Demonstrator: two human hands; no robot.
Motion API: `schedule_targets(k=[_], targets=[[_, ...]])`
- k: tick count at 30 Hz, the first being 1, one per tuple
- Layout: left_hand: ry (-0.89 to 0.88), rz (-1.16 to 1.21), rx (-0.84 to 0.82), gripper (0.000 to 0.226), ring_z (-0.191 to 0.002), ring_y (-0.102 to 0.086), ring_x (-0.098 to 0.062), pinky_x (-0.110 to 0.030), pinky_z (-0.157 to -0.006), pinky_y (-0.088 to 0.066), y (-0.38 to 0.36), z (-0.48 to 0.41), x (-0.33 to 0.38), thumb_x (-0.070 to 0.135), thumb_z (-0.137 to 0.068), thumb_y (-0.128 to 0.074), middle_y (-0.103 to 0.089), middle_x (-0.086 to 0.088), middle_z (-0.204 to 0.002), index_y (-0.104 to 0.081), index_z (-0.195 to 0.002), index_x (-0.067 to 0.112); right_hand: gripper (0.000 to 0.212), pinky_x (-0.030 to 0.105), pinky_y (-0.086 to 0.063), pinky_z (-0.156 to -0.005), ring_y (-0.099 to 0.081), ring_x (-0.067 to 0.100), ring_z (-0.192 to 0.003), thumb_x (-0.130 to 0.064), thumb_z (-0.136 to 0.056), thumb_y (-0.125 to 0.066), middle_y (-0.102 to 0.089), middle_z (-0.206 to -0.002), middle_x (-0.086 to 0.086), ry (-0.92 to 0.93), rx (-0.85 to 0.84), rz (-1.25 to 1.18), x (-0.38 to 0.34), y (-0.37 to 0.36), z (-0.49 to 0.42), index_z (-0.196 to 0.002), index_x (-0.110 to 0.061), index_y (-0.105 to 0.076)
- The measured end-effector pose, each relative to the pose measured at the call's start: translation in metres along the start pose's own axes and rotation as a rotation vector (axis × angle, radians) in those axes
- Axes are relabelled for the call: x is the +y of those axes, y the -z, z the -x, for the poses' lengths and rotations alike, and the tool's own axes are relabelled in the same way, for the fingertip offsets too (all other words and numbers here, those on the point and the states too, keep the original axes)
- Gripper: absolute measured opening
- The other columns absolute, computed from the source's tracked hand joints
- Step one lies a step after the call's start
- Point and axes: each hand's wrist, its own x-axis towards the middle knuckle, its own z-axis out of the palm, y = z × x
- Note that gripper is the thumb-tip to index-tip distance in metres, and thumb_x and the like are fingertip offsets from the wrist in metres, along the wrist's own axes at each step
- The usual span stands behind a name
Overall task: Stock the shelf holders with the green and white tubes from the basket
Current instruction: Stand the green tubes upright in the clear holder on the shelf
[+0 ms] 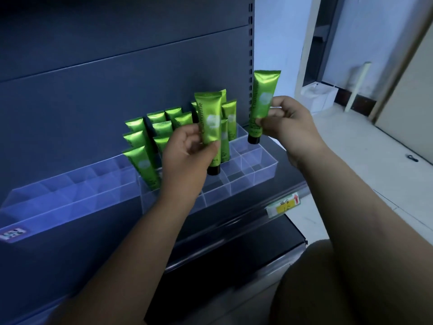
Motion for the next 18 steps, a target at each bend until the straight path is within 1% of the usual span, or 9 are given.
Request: schedule_targets(k=[1, 2, 4, 7, 8, 12, 15, 18], targets=[[-0.014, -0.022, -0.017, 0.036, -0.081, -0.068, 0.003, -0.015, -0.071, -0.052, 0.000, -0.001, -0.003, 0.003, -0.086, -0.079, -0.076, 0.012, -0.090, -0.063, -0.105, 0.029, 0.029, 0.055, -0.054, -0.098, -0.068, 0.027, -0.084, 0.007, -0.083, -0.067, -0.069, -0.097, 0.028, -0.005, -0.014, 0.041, 0.005, 0.004, -0.007, -0.110, -0.005, -0.065], [-0.023, -0.041, -0.033, 0.038, -0.079, -0.067, 0.006, -0.014, -0.070, -0.051, -0.001, -0.003, -0.006, 0.003, -0.086, -0.079, -0.075, 0.012, -0.090, -0.063, -0.104, 0.031, 0.032, 0.052, -0.056, -0.097, -0.070, 0.025, -0.084, 0.009, -0.085, -0.065, -0.073, -0.097, 0.022, -0.013, -0.031, 0.076, 0.011, 0.007, -0.012, -0.112, -0.009, -0.067], [-0.012, -0.052, -0.039, 0.038, -0.079, -0.067, 0.006, -0.014, -0.071, -0.052, -0.001, -0.007, -0.010, 0.003, -0.085, -0.080, -0.075, 0.013, -0.090, -0.063, -0.105, 0.031, 0.038, 0.051, -0.058, -0.095, -0.071, 0.023, -0.083, 0.009, -0.088, -0.064, -0.073, -0.093, 0.016, -0.031, -0.072, 0.139, 0.023, 0.007, -0.021, -0.116, -0.016, -0.069], [0.040, -0.038, -0.024, 0.036, -0.090, -0.073, -0.007, -0.023, -0.076, -0.057, -0.004, -0.012, -0.017, 0.006, -0.085, -0.081, -0.077, 0.006, -0.098, -0.064, -0.113, 0.022, 0.037, 0.050, -0.058, -0.090, -0.070, 0.022, -0.078, 0.009, -0.088, -0.065, -0.073, -0.082, 0.007, -0.042, -0.114, 0.170, 0.036, -0.003, -0.033, -0.116, -0.015, -0.069], [0.050, -0.034, -0.028, 0.037, -0.092, -0.074, -0.011, -0.026, -0.078, -0.058, -0.005, -0.013, -0.020, 0.007, -0.085, -0.081, -0.077, 0.004, -0.100, -0.064, -0.114, 0.021, 0.036, 0.051, -0.058, -0.089, -0.069, 0.023, -0.078, 0.009, -0.088, -0.065, -0.072, -0.080, 0.006, -0.039, -0.118, 0.172, 0.039, -0.005, -0.036, -0.115, -0.014, -0.069], [0.071, -0.027, -0.039, 0.037, -0.093, -0.074, -0.012, -0.030, -0.081, -0.060, -0.008, -0.013, -0.027, 0.008, -0.084, -0.081, -0.077, 0.005, -0.100, -0.063, -0.111, 0.025, 0.032, 0.060, -0.056, -0.093, -0.066, 0.030, -0.083, 0.007, -0.086, -0.068, -0.064, -0.087, 0.019, -0.036, -0.103, 0.187, 0.050, -0.011, -0.052, -0.115, -0.008, -0.067], [0.093, -0.009, -0.040, 0.038, -0.095, -0.074, -0.012, -0.029, -0.082, -0.060, -0.011, -0.012, -0.030, 0.007, -0.085, -0.081, -0.077, 0.003, -0.103, -0.064, -0.117, 0.020, 0.025, 0.059, -0.056, -0.092, -0.066, 0.030, -0.084, 0.002, -0.086, -0.070, -0.063, -0.089, 0.018, -0.025, -0.094, 0.219, 0.061, -0.011, -0.059, -0.111, -0.003, -0.068], [0.105, -0.006, -0.066, 0.040, -0.094, -0.074, -0.011, -0.027, -0.081, -0.060, -0.014, -0.009, -0.031, 0.007, -0.086, -0.080, -0.077, 0.004, -0.102, -0.063, -0.121, 0.016, 0.018, 0.055, -0.057, -0.092, -0.063, 0.024, -0.085, -0.003, -0.084, -0.073, -0.061, -0.091, 0.016, 0.011, -0.090, 0.280, 0.069, -0.012, -0.067, -0.099, 0.004, -0.065]])
